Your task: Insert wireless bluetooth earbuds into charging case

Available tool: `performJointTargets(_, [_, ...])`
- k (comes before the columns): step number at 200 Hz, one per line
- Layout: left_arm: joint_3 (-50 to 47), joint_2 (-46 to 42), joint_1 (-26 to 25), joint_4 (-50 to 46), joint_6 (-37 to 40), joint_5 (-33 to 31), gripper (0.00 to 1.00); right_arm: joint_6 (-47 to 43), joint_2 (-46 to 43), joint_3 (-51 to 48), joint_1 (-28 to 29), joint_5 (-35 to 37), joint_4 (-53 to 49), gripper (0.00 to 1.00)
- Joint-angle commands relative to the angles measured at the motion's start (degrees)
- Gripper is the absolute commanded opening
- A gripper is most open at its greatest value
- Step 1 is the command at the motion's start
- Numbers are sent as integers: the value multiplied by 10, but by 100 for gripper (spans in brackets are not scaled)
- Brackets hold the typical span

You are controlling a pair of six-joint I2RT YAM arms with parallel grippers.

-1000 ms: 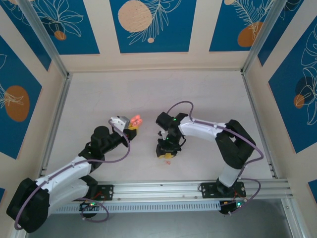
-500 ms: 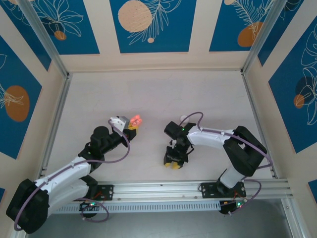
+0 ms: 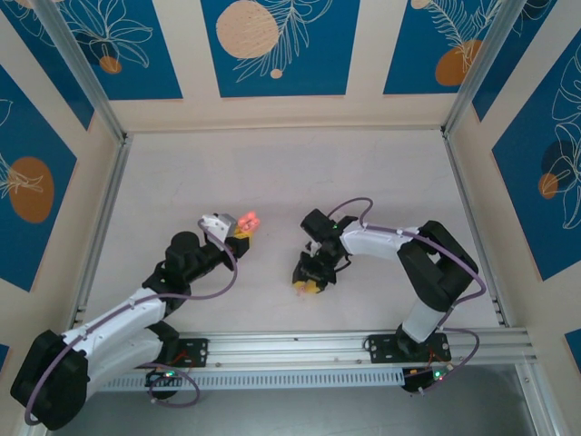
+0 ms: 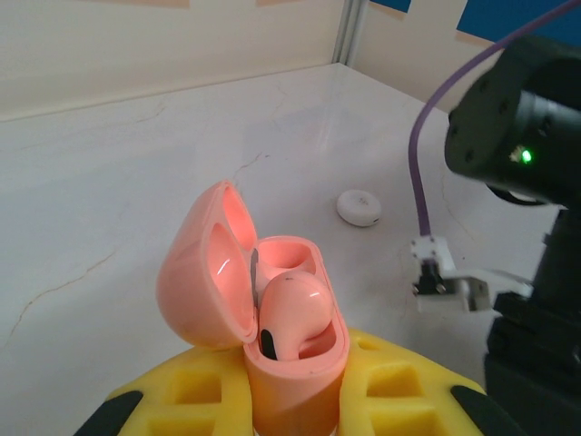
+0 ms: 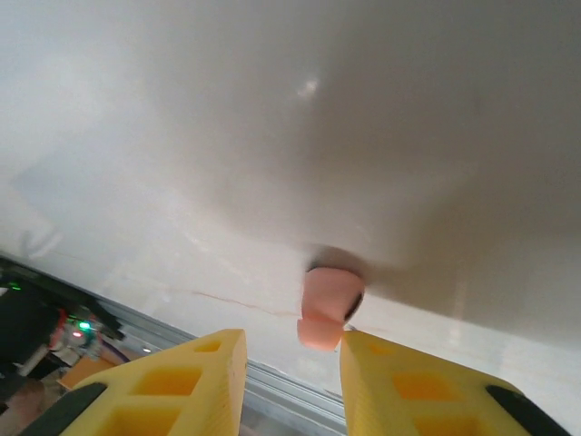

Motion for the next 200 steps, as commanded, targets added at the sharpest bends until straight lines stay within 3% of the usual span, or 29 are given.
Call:
performJointTargets(1, [2, -11, -3, -3, 4, -9, 17, -19, 7, 31, -11, -17, 32, 33])
performJointTargets(26, [4, -19, -3, -13, 7, -13, 17, -38, 7, 58, -11, -3, -3, 33])
performJointTargets(61, [-3, -28, -3, -18, 8, -16, 17, -77, 14, 83, 6, 80, -137, 33])
performJointTargets(96, [-8, -30, -3, -19, 6, -15, 17, -121, 49, 123, 35, 125, -197, 34])
performJointTargets(200, [-10, -77, -2, -63, 12, -34, 17, -160, 128, 186, 71, 131, -215, 33])
